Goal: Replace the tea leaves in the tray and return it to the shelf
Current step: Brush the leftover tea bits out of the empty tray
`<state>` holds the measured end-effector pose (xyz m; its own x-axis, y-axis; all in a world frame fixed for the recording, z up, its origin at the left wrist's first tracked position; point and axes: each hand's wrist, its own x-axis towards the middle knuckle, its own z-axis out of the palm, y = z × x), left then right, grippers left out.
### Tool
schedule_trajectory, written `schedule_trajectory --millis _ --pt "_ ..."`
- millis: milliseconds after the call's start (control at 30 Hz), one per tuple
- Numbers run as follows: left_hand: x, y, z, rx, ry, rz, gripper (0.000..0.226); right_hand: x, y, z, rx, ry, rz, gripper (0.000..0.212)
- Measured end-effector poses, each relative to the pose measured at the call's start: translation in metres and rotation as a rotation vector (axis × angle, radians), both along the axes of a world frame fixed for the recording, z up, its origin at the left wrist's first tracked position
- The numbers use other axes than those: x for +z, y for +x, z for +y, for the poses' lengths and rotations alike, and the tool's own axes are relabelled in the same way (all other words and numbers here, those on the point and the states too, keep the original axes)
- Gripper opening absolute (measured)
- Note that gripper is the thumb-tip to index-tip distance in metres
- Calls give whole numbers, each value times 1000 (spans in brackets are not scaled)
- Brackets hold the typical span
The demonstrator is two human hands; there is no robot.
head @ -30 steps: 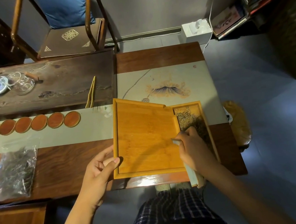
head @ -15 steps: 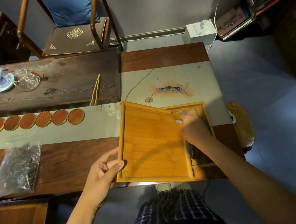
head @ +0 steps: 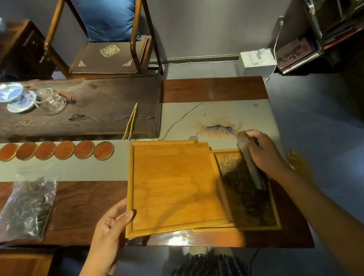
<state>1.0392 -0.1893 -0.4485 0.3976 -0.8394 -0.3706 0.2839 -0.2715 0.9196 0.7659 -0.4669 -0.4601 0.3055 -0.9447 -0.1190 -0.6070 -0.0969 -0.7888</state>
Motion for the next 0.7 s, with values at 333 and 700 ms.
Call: schedule_trajectory --millis 333,700 --pt "-19 49 29 230 60 96 36 -22 156 -62 547 -184 395 25" --pt "-40 80 34 290 -20 215 41 -74 181 -44 478 -228 402 30"
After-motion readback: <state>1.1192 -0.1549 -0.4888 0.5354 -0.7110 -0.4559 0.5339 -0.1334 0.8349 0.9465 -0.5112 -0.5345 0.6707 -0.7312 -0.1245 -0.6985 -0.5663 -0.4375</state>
